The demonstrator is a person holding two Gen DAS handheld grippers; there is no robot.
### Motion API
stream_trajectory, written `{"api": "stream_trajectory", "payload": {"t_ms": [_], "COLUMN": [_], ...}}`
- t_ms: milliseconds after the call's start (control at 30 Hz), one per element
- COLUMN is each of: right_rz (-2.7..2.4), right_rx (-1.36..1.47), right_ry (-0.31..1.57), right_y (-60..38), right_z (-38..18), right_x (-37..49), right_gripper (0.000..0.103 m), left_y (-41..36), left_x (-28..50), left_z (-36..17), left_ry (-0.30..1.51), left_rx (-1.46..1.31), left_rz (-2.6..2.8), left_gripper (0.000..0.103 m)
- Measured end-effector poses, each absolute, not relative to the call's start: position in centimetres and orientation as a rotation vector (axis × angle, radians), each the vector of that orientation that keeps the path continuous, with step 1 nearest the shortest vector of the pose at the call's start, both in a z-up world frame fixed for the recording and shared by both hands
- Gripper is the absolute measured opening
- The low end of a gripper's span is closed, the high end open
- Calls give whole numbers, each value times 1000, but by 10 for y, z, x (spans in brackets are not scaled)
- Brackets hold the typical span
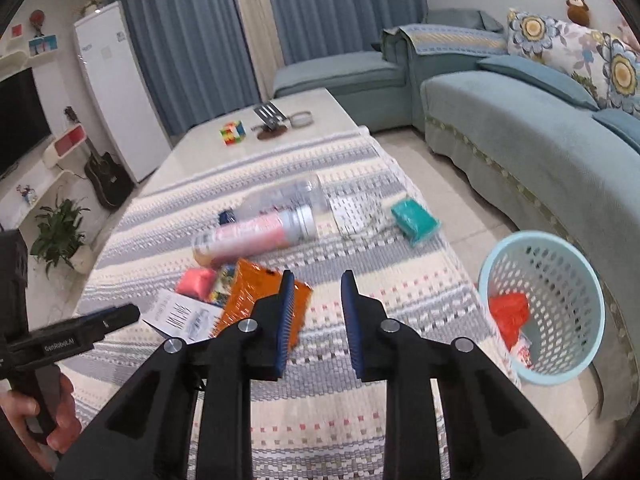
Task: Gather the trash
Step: 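Grasp the white milk carton with the left tool while the right tool grasps the orange wrapper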
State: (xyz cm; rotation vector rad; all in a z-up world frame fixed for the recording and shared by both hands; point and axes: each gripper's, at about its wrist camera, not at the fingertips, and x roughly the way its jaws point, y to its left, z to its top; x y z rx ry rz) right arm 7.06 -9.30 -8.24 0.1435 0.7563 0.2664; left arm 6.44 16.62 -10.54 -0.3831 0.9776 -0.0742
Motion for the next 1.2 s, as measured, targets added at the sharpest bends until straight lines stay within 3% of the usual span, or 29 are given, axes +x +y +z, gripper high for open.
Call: {"api": "stream_trajectory", "payload": {"t_ms": [200,333,533,800,967,1200], "right_rz": [224,205,205,251,311,436], "right_rx": [190,192,204,195,152,86], "right_ry": [801,804,827,852,874,937], "right_y": [-107,-113,-114,-110,-95,-56], "right_z": [-97,-103,-113,-118,-120,-128], "right_x": [81,84,87,88,90,98], "right_gripper": [21,21,21,21,21,22], "left_y": [185,193,168,128,136,163], "left_x": [86,99,132,164,156,129], "left_z": [-145,-150,-152,-159,-150,-147], "left_ry": [1070,1038,1069,1141,1147,1166], "left_rx": [-575,-698,-643,-449,-375,-186], "left_rz": [-43,-21,78,225,160,37], "left_gripper": [71,83,87,84,68,66]}}
